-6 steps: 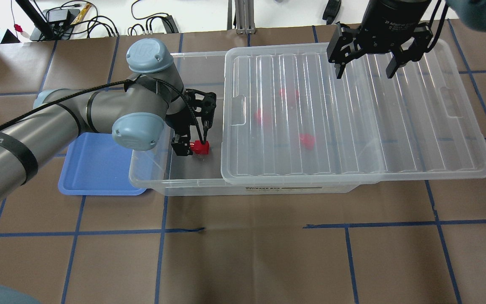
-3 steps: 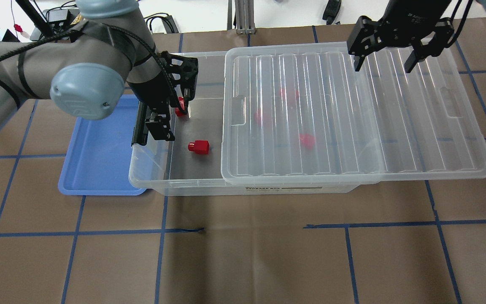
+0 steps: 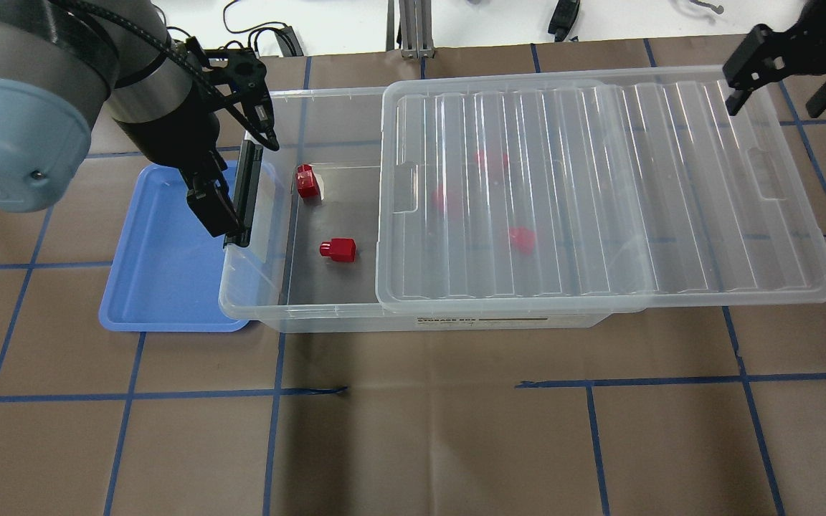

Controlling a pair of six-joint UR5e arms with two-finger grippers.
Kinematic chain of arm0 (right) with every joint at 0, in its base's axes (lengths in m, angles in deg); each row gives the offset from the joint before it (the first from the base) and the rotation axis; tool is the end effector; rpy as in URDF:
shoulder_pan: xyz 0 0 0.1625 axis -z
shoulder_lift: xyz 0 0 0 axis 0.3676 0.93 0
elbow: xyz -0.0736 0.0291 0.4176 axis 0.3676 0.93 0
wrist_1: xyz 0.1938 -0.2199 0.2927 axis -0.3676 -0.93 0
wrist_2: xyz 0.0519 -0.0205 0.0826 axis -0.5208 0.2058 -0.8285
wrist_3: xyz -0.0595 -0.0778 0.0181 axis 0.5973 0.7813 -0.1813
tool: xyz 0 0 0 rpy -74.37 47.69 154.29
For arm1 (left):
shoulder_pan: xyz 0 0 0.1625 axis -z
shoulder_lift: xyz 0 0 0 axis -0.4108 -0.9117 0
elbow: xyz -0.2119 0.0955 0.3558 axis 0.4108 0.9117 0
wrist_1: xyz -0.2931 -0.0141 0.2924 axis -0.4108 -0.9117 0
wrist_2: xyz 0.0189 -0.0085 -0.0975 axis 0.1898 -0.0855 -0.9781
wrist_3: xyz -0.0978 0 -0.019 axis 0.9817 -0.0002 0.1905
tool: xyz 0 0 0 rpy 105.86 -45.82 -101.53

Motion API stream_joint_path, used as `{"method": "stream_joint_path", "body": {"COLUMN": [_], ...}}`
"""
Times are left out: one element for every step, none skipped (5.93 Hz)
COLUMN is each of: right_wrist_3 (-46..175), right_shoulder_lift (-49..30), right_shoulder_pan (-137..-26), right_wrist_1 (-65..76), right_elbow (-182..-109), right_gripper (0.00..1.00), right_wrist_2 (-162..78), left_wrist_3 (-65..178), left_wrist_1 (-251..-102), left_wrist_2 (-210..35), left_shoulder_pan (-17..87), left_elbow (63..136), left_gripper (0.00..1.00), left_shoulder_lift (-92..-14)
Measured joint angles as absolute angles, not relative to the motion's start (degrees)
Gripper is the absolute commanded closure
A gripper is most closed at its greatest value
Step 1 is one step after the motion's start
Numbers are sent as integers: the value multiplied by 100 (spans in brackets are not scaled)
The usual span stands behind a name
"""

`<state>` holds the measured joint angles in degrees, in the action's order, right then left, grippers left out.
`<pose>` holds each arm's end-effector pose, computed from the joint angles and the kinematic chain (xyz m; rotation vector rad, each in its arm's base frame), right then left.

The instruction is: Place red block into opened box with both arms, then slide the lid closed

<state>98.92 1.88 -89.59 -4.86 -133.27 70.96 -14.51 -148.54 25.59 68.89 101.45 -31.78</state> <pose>-0.0832 -0.5627 0.4810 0.1206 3.1216 0.0621 -0.1563 -0.4742 0.4784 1.5481 2.6988 0.0163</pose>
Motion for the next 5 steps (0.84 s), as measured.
{"method": "stream_joint_path", "body": {"right_wrist_3": [10394, 10838, 11089, 11186, 11170], "right_shoulder_lift": [-14, -189, -285, -297, -270], "right_shoulder_pan": [-8404, -7961, -7634, -7435, -7370], "right_wrist_1": [-840, -1350, -1867, -2367, -2683], "right_elbow": [-13431, -13656, -13992, -14387, -14681], "right_gripper": [0, 0, 0, 0, 0], "right_wrist_2": [7193, 7243, 7285, 7330, 7352], "left_wrist_3": [-15, 1509, 2914, 3877, 4364], "left_wrist_1": [-14805, -14740, -14662, -14685, -14782], "left_wrist_2": [2632, 2643, 2637, 2631, 2620], "left_shoulder_pan": [6867, 6840, 6807, 6789, 6792], "left_elbow": [10081, 9961, 9781, 9568, 9426], "left_gripper": [2, 2, 2, 2, 2], "left_shoulder_lift": [-3119, -3140, -3217, -3342, -3447]}}
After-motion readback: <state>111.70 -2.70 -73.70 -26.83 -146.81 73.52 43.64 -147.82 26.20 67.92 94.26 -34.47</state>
